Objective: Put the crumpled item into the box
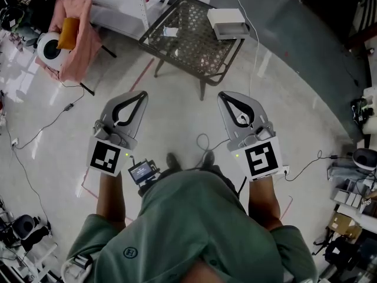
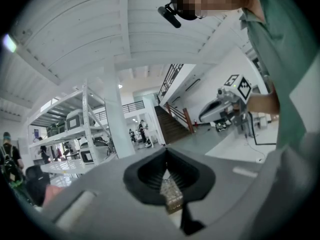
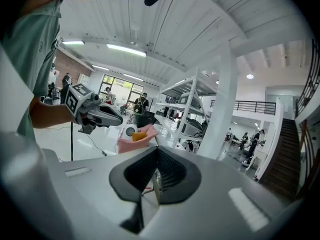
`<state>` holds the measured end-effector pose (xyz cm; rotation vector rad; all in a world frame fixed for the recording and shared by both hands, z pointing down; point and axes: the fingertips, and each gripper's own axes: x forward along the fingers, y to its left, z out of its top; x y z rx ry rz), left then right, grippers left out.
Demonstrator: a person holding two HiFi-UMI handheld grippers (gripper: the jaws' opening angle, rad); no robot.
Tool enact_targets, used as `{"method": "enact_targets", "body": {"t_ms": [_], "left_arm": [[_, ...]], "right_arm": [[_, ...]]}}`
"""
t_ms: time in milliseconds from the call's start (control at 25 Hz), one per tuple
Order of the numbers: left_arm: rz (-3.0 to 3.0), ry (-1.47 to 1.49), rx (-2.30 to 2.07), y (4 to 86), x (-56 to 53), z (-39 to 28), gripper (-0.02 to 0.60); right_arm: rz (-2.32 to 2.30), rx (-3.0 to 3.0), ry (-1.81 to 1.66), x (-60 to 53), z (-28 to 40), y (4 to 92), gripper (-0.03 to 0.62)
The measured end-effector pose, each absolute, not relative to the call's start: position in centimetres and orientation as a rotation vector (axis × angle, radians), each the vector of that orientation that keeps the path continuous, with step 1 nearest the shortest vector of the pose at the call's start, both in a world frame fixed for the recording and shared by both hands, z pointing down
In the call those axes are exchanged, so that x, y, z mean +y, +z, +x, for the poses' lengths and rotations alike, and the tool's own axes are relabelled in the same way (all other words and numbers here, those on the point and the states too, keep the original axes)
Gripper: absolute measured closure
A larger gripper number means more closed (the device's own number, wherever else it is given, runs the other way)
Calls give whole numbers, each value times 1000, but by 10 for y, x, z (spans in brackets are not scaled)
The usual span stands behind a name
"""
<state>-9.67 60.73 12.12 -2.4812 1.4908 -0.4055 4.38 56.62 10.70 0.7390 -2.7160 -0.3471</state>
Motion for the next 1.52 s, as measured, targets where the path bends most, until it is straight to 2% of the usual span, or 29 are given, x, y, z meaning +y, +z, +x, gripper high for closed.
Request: {"method": "enact_targets", "body": {"t_ms": [320, 760, 1520], "left_arm": [[-2493, -402, 1432, 123, 610, -116, 578], [-2458, -465, 1476, 127, 579, -98, 578], [-2366, -507, 1760, 140, 427, -6, 578]], "right_arm": [[778, -2738, -324, 568, 16, 106, 588], [746, -2795, -306, 518, 29, 108, 588], [445, -2878, -305, 353, 105, 125, 588]]}}
